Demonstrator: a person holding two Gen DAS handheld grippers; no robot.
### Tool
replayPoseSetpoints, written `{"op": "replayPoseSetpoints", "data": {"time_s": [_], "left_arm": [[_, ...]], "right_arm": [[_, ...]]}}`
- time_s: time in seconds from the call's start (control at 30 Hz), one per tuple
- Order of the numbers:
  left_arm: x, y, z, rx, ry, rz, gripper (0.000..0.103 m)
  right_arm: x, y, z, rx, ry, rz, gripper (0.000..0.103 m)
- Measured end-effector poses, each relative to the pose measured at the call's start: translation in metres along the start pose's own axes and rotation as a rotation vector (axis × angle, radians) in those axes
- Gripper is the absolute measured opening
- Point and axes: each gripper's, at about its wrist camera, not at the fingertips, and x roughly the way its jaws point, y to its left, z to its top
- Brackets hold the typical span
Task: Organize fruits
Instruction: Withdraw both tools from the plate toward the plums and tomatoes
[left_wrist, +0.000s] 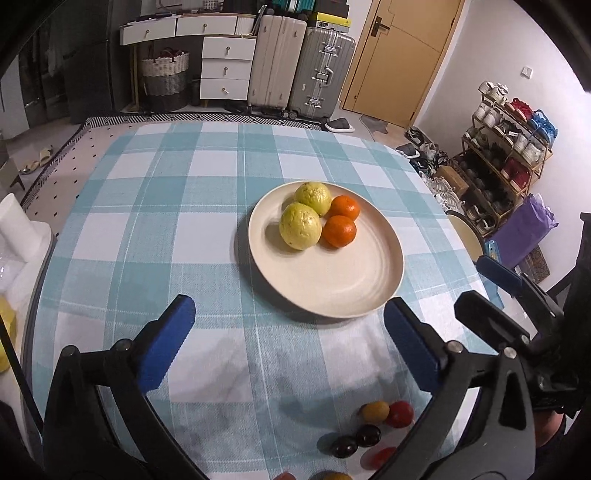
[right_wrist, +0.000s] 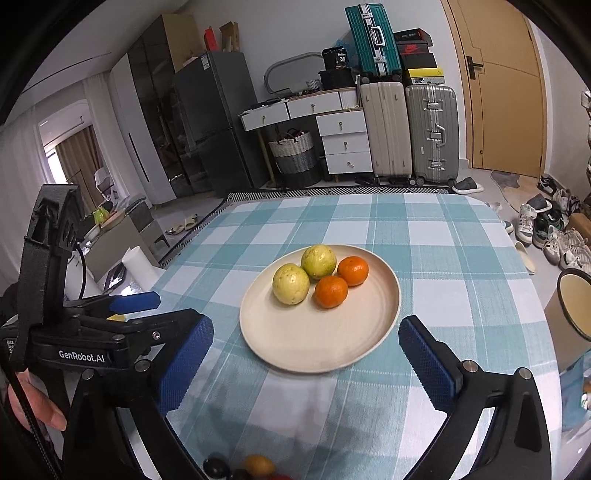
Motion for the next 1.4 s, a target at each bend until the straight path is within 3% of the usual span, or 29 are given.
{"op": "replayPoseSetpoints", "data": {"time_s": [0.23,0.57,0.77,1.13,1.4], "left_arm": [[-0.010,0.004,-0.020,-0.004,0.010,0.014,0.102],[-0.024,0.004,-0.062,-0.004,0.050,-0.042,0.102],[-0.030,0.002,-0.092,0.003,0.069,-0.037,0.102],[-0.026,-0.014,-0.144,0.076,0.150,-0.057,0.102],[-0.020,-0.018,-0.161,0.090,0.187,-0.067,0.101]], "right_arm": [[-0.014,0.002,-0.016,0.008,0.003,0.008,0.103],[-0.038,0.003,-0.039,0.017,-0.002,-0.001,0.103],[-0.048,0.010,-0.054,0.006,0.012,0.032,0.103],[-0.060,0.018,-0.089,0.027,0.047,0.040,0.103],[-0.066,0.016,-0.107,0.042,0.066,0.028,0.103]]}}
